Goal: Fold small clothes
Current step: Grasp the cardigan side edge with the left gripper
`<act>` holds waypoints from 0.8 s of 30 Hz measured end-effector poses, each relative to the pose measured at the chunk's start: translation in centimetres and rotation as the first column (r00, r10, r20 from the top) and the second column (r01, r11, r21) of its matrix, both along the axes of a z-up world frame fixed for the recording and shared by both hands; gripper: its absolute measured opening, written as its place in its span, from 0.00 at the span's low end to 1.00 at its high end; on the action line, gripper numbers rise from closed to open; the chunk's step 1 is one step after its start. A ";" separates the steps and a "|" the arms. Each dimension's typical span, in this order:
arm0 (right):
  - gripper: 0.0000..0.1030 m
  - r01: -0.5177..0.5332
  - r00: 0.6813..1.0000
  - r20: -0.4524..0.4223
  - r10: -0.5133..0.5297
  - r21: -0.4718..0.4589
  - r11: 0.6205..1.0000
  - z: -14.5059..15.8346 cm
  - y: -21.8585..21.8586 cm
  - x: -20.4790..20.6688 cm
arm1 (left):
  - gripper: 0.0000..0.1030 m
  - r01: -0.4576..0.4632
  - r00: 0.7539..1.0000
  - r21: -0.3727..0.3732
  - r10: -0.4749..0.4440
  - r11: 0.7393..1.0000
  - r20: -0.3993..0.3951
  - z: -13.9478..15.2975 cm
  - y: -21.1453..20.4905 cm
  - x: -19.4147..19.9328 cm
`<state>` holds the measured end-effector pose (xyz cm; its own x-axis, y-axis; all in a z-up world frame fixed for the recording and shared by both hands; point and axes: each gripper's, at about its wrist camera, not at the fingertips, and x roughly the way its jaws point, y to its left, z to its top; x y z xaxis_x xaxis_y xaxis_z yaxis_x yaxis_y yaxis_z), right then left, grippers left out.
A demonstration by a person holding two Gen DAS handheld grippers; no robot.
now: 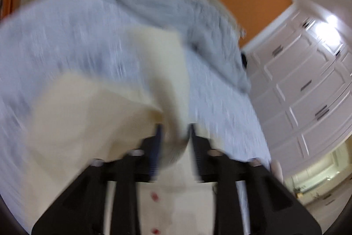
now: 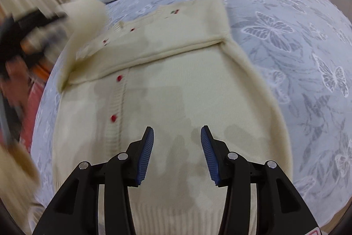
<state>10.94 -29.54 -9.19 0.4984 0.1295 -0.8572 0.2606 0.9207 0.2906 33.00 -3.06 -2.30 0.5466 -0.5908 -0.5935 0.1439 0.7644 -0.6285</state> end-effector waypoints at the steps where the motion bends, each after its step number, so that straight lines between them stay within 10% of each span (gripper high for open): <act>1: 0.43 0.009 1.000 -0.001 -0.009 0.008 1.000 0.0 -0.5 0.3 | 0.53 -0.005 1.000 -0.002 0.005 1.000 -0.030 -1.2 -0.5 -0.5; 7: 0.62 -0.020 0.997 0.074 0.012 0.110 0.994 1.3 -1.8 4.7 | 0.75 -0.185 0.978 -0.097 0.174 0.978 -0.115 -5.8 3.9 -4.3; 16: 0.63 0.090 0.996 -0.003 -0.094 0.323 0.942 -3.3 -2.9 15.8 | 0.73 -0.472 0.845 -0.114 0.412 0.874 -0.340 -10.4 14.4 -0.7; 19: 0.53 0.148 0.988 -0.018 -0.152 0.370 0.917 -4.2 -3.1 17.0 | 0.63 -0.498 0.824 -0.145 0.415 0.855 -0.387 -11.8 15.2 -0.4; 21: 0.10 0.149 0.987 -0.007 -0.157 0.363 0.920 -4.2 -3.0 17.8 | 0.46 -0.491 0.829 -0.155 0.405 0.857 -0.385 -12.0 15.3 -0.2; 23: 0.09 0.127 0.990 0.024 -0.142 0.318 0.940 -3.1 -2.8 18.5 | 0.08 -0.465 0.848 -0.138 0.395 0.875 -0.352 -11.5 15.1 0.2; 24: 0.09 0.091 0.985 0.110 -0.131 0.315 0.945 -1.0 -2.7 18.5 | 0.07 -0.461 0.857 -0.141 0.398 0.876 -0.328 -11.1 15.4 0.1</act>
<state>29.47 -32.28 -10.16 0.6271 0.3142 -0.7128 0.2982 0.7485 0.5923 33.09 12.33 -13.38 0.6032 -0.4616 -0.6504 -0.3744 0.5562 -0.7419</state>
